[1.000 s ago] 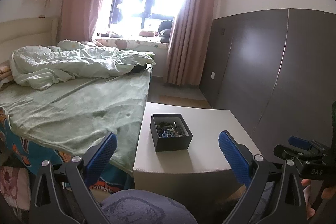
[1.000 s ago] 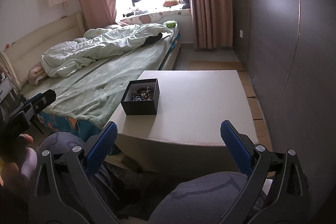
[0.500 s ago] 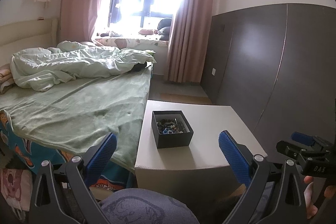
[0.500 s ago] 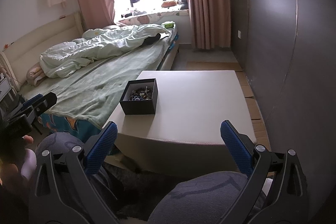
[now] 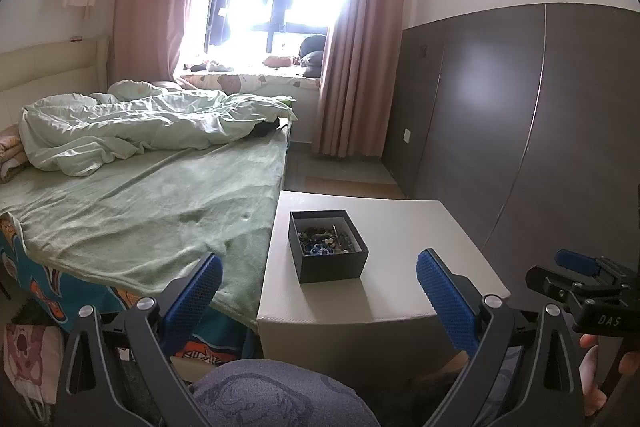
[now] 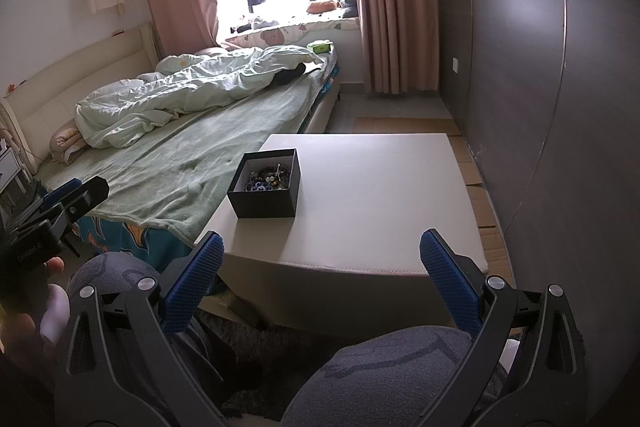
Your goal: Organize jewelry
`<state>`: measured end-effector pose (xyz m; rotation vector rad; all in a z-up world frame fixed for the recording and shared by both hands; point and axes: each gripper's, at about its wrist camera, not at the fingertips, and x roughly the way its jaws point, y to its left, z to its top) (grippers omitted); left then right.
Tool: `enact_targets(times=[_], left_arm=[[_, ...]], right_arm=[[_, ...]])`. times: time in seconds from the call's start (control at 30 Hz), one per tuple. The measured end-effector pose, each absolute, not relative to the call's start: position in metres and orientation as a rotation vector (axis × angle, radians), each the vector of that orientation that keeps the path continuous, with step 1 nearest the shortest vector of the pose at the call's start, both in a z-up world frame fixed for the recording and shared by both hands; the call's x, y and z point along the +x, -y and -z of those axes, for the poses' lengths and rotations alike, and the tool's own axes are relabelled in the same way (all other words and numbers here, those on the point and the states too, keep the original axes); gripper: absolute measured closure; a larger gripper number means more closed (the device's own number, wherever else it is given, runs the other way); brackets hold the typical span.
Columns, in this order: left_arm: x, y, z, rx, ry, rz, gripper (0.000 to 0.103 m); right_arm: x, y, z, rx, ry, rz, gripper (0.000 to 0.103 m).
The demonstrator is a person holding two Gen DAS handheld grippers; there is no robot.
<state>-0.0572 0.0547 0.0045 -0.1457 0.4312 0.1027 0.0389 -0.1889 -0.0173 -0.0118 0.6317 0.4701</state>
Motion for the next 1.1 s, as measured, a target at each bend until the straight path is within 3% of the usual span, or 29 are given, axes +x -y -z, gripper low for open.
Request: enact_targets(times=[1.1], left_arm=[[-0.068, -0.052, -0.008, -0.121, -0.383, -0.098, 0.008]], right_arm=[[0.029, 0.195, 0.014, -0.01, -0.595, -0.429, 0.005]])
